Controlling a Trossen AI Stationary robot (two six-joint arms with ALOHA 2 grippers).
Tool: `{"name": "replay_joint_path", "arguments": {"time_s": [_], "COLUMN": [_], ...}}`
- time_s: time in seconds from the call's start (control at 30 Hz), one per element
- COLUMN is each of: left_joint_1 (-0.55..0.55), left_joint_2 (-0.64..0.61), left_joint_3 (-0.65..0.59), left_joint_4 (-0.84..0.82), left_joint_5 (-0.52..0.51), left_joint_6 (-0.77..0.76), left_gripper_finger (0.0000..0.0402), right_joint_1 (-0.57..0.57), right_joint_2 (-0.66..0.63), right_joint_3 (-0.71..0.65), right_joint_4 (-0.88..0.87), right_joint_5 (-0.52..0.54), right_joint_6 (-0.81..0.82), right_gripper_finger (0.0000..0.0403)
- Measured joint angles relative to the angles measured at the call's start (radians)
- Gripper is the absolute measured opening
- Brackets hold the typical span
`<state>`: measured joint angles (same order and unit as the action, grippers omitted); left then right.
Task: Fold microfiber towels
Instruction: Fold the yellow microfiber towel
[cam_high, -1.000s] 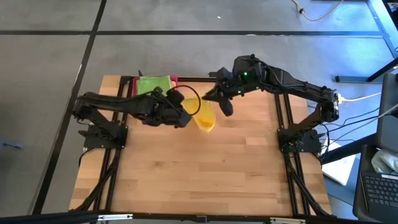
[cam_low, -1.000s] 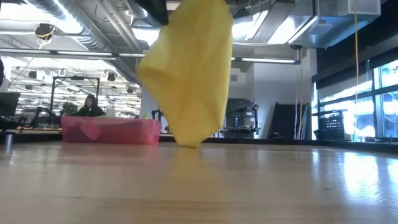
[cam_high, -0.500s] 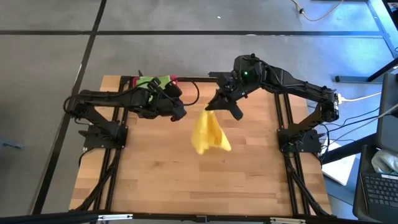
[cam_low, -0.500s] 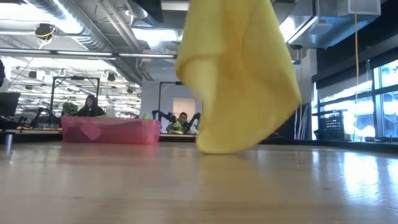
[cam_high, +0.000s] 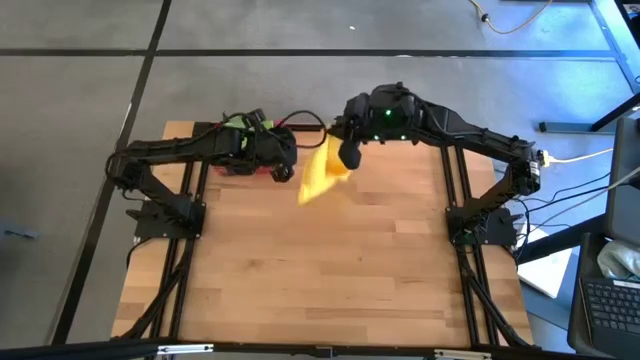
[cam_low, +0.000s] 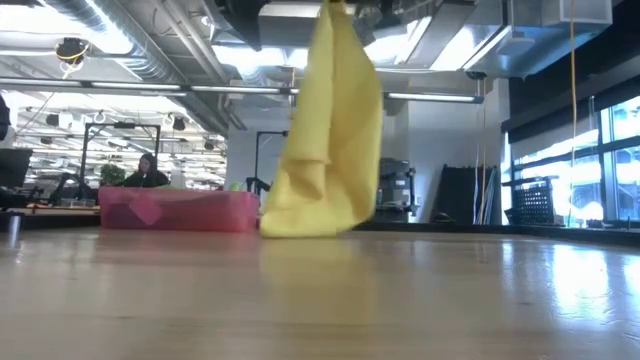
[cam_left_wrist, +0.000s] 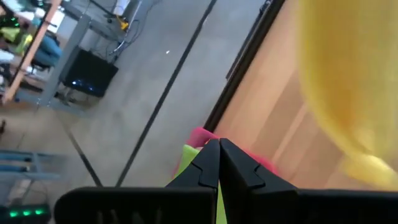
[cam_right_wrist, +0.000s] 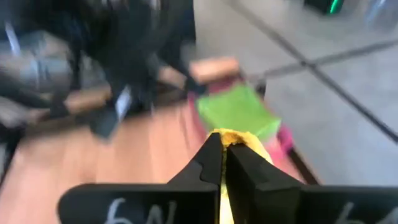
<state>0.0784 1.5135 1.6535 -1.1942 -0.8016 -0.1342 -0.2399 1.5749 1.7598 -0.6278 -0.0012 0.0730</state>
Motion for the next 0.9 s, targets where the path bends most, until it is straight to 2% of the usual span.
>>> {"name": "replay_joint_path", "arguments": {"time_s": [0.1,0.23,0.3,0.37,0.43,0.53,0.67,0.9], "left_joint_1": [0.030,0.056,0.061,0.063,0.063,0.063,0.063,0.062], "left_joint_2": [-0.021,-0.065,-0.091,-0.117,-0.142,-0.162,-0.189,-0.197], "left_joint_3": [0.000,0.000,0.000,0.001,0.001,-0.001,0.001,0.000], "left_joint_4": [0.008,0.018,0.040,0.057,0.069,0.079,0.061,0.029], "left_joint_5": [0.054,0.113,0.136,0.151,0.180,0.210,0.232,0.245], "left_joint_6": [0.061,0.098,0.120,0.135,0.137,0.135,0.102,0.083], "left_gripper_finger": [0.0001,0.0000,0.0001,0.0001,0.0001,0.0001,0.0001,0.0002], "right_joint_1": [0.007,0.054,0.081,0.117,0.154,0.219,0.301,0.342], "right_joint_2": [-0.004,-0.010,-0.007,0.007,0.021,0.057,0.087,0.100], "right_joint_3": [0.011,0.032,0.032,0.018,-0.032,-0.128,-0.212,-0.239], "right_joint_4": [0.118,0.174,0.130,0.064,-0.003,0.006,0.109,0.284], "right_joint_5": [-0.006,-0.126,-0.180,-0.184,-0.182,-0.232,-0.254,-0.171], "right_joint_6": [0.064,0.176,0.223,0.238,0.239,0.301,0.399,0.491], "right_gripper_finger": [0.0012,0.0012,0.0012,0.0012,0.0012,0.0021,0.0068,0.0176]}}
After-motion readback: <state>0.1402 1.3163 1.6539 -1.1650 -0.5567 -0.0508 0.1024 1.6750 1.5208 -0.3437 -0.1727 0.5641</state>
